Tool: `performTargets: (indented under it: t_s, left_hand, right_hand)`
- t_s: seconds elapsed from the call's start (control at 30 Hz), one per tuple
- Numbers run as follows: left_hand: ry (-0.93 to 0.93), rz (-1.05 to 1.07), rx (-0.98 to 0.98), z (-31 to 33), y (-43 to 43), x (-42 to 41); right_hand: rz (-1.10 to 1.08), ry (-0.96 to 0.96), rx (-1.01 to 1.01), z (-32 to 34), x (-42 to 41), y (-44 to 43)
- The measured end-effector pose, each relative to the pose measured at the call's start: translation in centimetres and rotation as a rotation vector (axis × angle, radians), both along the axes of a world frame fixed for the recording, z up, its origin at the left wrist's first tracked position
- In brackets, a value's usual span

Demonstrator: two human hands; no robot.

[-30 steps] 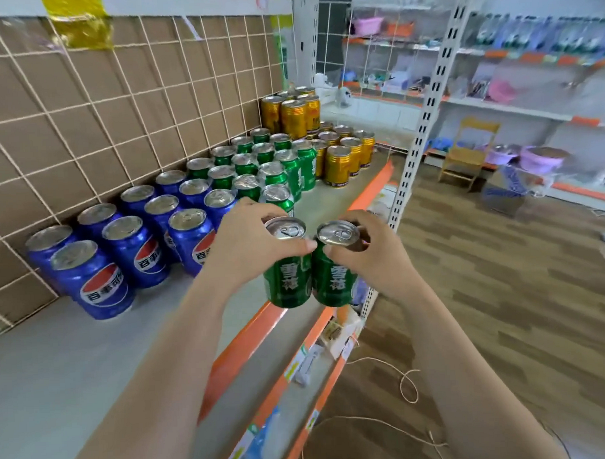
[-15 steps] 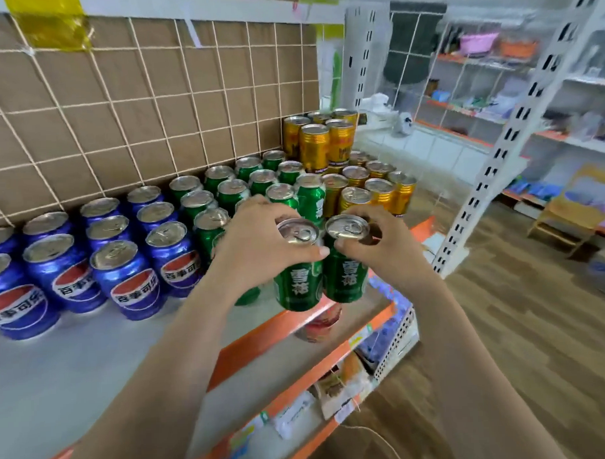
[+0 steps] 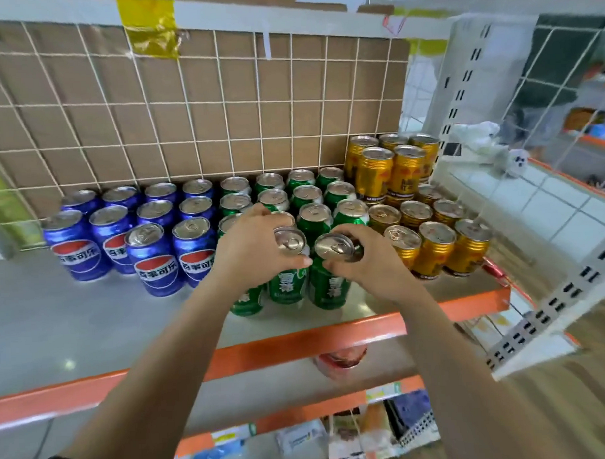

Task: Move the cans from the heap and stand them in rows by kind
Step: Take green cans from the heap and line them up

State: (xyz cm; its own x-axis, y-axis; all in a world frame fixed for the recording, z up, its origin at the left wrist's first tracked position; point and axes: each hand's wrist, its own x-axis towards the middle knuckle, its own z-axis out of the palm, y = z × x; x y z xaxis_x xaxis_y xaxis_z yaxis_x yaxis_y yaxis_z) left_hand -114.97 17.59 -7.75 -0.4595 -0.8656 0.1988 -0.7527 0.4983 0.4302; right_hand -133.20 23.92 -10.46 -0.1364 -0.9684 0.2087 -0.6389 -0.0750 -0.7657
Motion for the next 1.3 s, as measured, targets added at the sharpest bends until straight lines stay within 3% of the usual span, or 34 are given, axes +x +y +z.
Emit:
performTargets:
  t_s: [0.43,1.3]
  left_hand:
    - [-0.207,0.144,0.056,-1.0,-0.5,-1.0]
    - [-0.207,0.142,-0.031,-2.5,0.9,-1.0]
  right_hand:
    - [0.101,0.232,0.026,-0.3,-1.3,-3.0]
    - [-0.004,0.117,-0.12,-3.1,-0.1,-2.0]
